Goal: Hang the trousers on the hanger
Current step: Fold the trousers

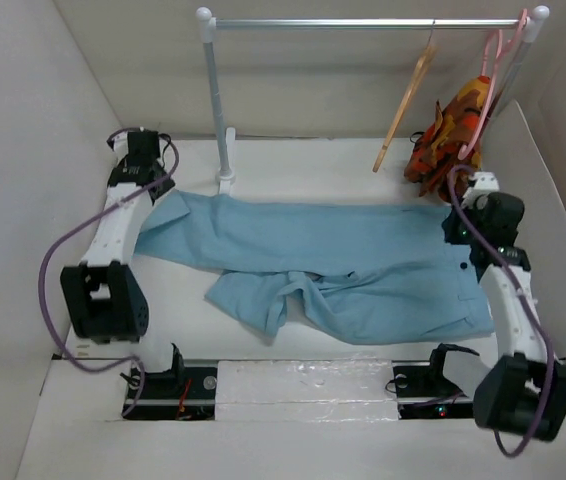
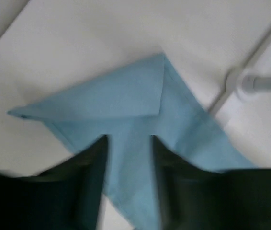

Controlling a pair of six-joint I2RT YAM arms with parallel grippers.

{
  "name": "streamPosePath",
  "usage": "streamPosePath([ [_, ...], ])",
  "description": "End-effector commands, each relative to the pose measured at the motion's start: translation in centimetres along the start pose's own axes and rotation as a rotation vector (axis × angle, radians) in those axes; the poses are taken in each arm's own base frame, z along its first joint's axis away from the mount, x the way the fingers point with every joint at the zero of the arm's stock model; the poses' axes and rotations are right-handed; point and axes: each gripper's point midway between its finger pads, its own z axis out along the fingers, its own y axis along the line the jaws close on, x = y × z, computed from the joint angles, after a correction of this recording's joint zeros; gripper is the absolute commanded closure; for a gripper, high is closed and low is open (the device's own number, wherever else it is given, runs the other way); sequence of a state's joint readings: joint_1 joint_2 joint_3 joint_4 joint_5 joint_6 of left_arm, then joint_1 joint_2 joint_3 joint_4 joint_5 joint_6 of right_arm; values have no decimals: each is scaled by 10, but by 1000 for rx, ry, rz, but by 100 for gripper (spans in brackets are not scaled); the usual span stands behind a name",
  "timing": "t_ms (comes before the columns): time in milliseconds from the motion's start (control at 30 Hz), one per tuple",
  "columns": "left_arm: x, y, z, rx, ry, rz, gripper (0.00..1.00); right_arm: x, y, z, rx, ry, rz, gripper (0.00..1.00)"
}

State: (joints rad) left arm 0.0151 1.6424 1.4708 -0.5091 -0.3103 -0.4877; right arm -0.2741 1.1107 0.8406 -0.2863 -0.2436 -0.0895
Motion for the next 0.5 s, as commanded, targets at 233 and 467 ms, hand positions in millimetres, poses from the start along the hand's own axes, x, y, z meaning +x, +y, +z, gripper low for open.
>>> streamPosePath([
  [233,180,41,-107,271,257,-12,100,86,201,-77,-710,-6,-253,100],
  [467,111,35,-66,93,77,-49,65,118,283,-100,-869,84,-442,100],
])
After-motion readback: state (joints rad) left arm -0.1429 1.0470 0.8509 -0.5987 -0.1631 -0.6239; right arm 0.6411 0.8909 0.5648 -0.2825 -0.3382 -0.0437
